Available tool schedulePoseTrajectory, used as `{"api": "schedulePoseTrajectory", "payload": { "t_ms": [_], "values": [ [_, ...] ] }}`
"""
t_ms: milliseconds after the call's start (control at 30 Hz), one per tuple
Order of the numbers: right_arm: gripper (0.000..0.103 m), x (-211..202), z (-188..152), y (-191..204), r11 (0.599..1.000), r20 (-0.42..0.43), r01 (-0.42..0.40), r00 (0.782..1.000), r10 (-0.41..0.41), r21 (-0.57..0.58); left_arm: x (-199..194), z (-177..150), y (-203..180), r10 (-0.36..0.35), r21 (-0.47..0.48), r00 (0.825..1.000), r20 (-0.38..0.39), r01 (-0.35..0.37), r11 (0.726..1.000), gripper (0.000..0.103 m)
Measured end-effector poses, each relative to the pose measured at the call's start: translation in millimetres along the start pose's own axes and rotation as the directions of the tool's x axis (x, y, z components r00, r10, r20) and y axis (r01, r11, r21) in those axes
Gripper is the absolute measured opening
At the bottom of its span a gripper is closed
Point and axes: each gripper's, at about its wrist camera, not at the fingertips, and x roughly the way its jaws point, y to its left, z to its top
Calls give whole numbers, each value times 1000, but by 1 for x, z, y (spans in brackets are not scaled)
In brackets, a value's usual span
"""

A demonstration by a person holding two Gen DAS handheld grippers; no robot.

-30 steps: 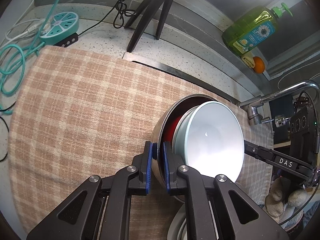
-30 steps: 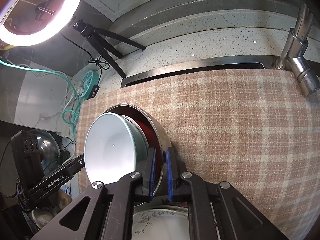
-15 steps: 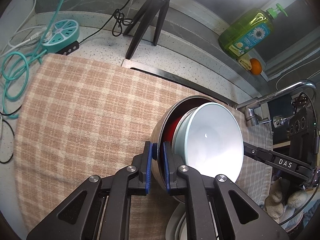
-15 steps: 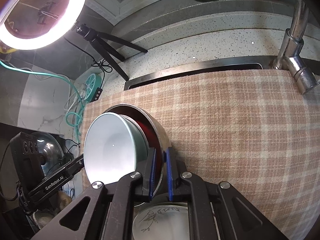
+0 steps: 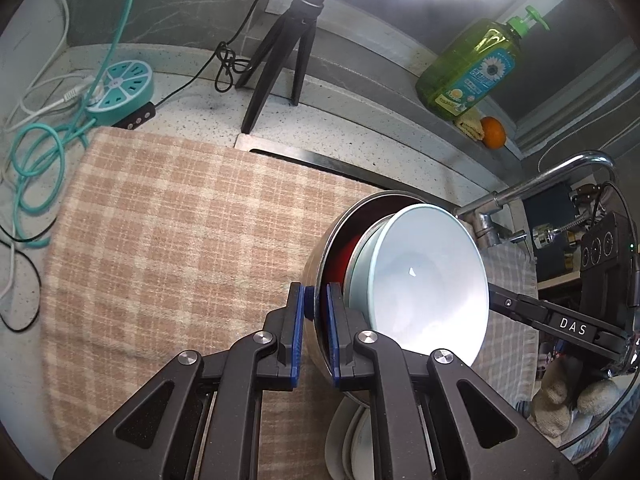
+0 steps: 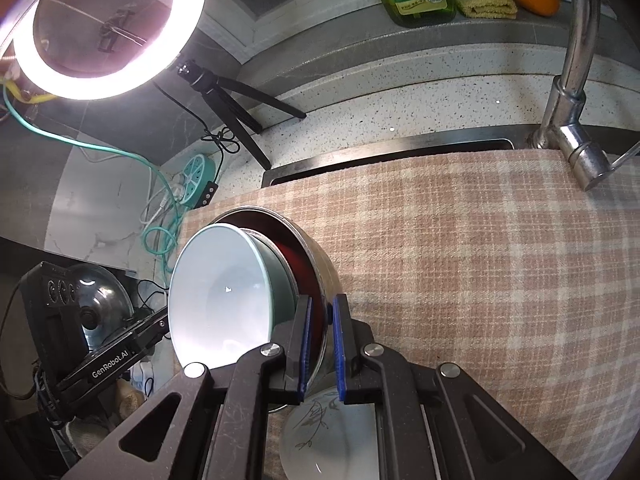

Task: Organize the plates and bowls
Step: 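Carry the nested bowls with both tools onto the floral plate stack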

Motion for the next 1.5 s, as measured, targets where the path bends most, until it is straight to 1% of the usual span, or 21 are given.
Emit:
{"api": "schedulePoseTrajectory", "payload": {
  "t_ms": [433,800,1100,1500],
  "values": [
    [10,-29,-27,-4,1000,44,10,999,-11,27,-18,-15,-19,-27,58,1000,7,26,998,9],
    [10,-56,-55,-15,996,98,33,994,-42,88,-23,-30,-39,-61,134,998,-14,62,989,9],
    [10,-64,-76,-21,989,123,49,990,-67,141,-22,-40,-43,-80,179,996,-39,86,980,9],
    [10,-71,-99,-33,974,135,73,985,-103,213,-16,-52,-55,-101,236,992,-80,118,965,9]
  ]
}}
